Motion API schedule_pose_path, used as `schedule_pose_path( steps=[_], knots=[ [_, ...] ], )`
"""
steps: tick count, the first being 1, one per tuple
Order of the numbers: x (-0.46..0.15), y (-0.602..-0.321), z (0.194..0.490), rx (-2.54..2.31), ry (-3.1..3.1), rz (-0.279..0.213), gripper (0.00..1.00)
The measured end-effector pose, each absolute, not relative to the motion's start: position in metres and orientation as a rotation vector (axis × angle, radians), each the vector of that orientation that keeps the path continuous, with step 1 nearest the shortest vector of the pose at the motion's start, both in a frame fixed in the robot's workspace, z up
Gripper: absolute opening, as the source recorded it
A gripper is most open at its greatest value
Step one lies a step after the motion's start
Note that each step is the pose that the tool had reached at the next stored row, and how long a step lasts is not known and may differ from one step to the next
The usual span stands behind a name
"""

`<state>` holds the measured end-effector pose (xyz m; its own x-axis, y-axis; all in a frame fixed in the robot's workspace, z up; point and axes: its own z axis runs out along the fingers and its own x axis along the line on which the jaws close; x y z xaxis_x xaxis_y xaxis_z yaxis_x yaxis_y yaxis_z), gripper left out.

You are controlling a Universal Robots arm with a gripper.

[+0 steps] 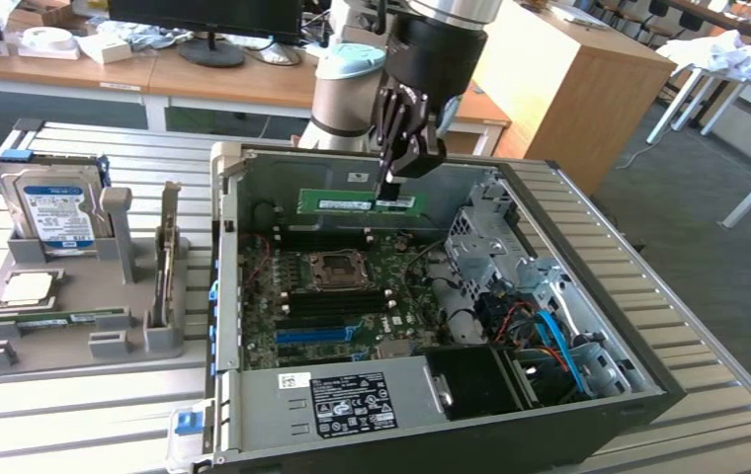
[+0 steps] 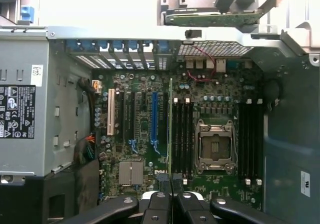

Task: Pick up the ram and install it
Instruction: 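Pick up the ram and move it above insertion slot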

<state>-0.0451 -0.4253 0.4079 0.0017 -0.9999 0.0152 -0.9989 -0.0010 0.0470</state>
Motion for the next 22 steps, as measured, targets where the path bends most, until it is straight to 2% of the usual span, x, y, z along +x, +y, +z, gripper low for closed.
schedule_pose_path(
  steps=[12,22],
  knots=[
    [-0.045,-0.405,0.407,2.19,-2.192,-0.033,0.11],
    [-0.045,-0.405,0.402,2.19,-2.193,-0.033,0.11]
  ],
)
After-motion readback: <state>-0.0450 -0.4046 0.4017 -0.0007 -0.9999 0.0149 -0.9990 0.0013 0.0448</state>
